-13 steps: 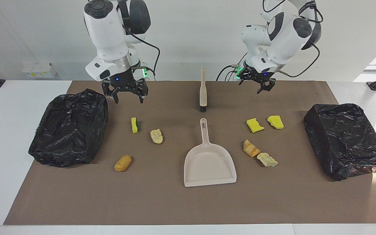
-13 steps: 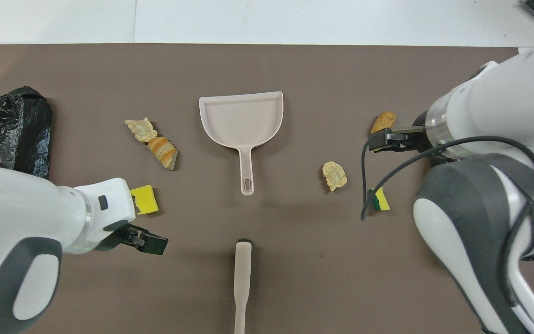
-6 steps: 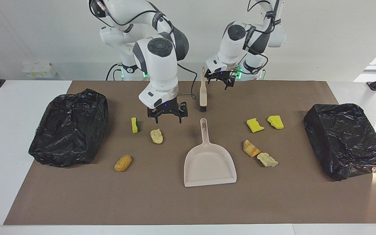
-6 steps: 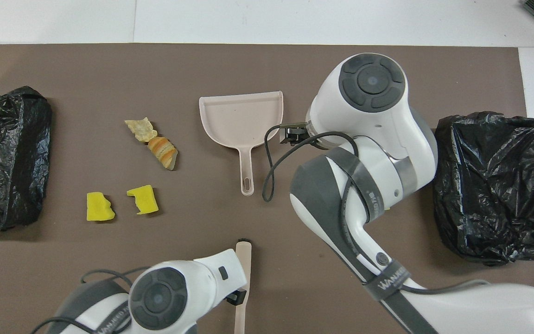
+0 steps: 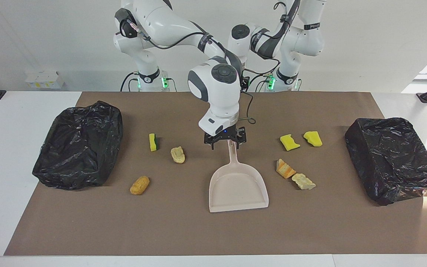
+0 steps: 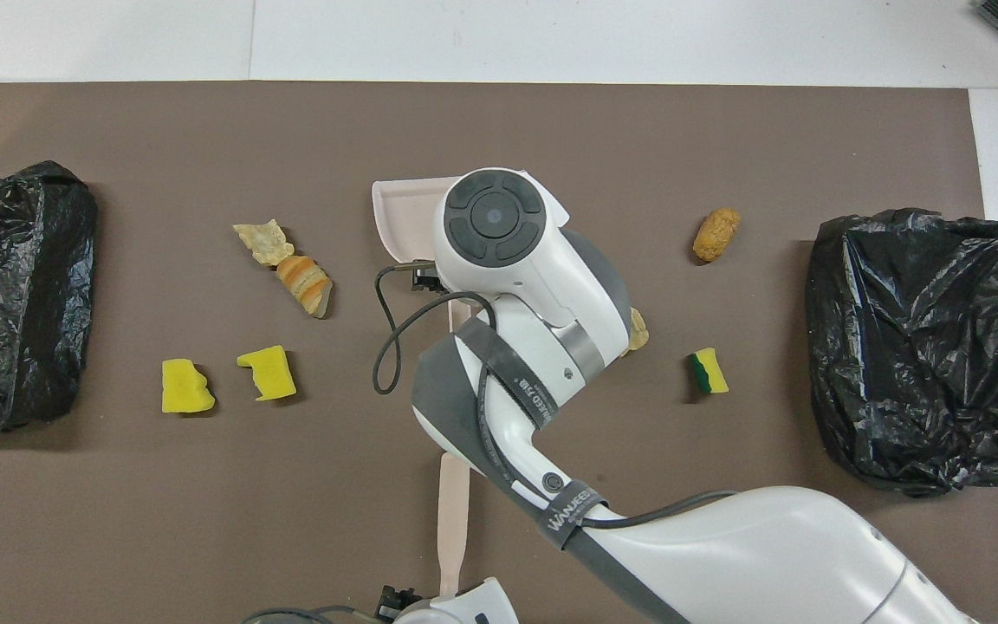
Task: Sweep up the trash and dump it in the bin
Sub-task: 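Reach the right gripper to the dustpan handle and grasp it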
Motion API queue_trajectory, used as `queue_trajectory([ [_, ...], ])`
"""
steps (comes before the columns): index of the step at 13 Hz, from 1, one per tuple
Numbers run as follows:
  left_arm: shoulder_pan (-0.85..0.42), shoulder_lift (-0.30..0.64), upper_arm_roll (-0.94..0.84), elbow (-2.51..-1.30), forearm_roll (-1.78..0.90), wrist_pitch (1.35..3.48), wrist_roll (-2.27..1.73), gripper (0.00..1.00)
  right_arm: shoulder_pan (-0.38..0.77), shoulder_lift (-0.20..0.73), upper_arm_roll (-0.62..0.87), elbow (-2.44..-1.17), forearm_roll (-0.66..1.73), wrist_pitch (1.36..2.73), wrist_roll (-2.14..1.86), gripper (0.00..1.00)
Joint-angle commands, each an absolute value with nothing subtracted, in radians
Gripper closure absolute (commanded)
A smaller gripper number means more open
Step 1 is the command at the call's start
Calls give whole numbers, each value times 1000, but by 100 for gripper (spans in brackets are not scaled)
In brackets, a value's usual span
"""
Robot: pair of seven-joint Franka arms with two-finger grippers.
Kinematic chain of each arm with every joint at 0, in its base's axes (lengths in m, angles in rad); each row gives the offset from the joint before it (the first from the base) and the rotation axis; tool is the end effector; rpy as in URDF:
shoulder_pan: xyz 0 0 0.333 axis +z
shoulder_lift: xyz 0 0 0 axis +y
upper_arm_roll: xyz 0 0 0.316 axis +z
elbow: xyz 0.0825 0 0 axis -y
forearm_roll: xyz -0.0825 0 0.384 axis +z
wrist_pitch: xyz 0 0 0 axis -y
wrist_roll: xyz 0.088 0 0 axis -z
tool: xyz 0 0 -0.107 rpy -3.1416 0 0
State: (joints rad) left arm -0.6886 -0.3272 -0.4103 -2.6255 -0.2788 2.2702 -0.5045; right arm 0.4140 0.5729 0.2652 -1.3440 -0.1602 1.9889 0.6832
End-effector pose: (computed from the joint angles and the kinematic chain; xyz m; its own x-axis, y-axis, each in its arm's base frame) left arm 0.1832 -0.3605 0.3450 0.9226 -0.3776 -0.0790 -0.3753 -0.9259 0.0431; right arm 0.5943 0.4146 0.4110 0.9970 0.0054 0.0767 0.0093 -0.9987 -0.0506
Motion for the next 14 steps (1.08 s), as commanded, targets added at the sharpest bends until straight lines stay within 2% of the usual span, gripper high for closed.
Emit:
queue_trajectory([
  [1,-739,-376,-396,-2692,-287,2333,-557,0,440,612,267,-1328,-195,2043,716,3],
  [2,-739,-376,-396,-2692,-287,2342,-569,0,434,611,268,-1345,-193,2072,716,5],
  [4,-735,-374,-396,-2692,-287,2345,-575,24,426,609,268,-1382,-199,2091,715,8],
  [5,-732,-373,-396,-2692,-287,2353,-575,46,436,611,268,-1387,-209,2095,715,16],
  [6,-729,-368,-394,-2692,-287,2362,-571,76,442,611,268,-1406,-215,2114,715,19],
  [7,-727,-367,-394,-2692,-285,2364,-571,100,434,609,268,-1437,-218,2134,712,19],
  [8,-726,-364,-391,-2691,-285,2364,-569,100,433,595,268,-1469,-218,2141,706,19],
  [10,-675,-359,-391,-2688,-273,2362,-569,100,428,586,270,-1489,-218,2141,704,28],
  [11,-667,-362,-388,-2683,-272,2349,-566,100,428,586,270,-1488,-218,2141,704,38],
  [14,-588,-403,-385,-2643,-256,2240,-561,100,425,588,268,-1476,-225,2143,706,89],
])
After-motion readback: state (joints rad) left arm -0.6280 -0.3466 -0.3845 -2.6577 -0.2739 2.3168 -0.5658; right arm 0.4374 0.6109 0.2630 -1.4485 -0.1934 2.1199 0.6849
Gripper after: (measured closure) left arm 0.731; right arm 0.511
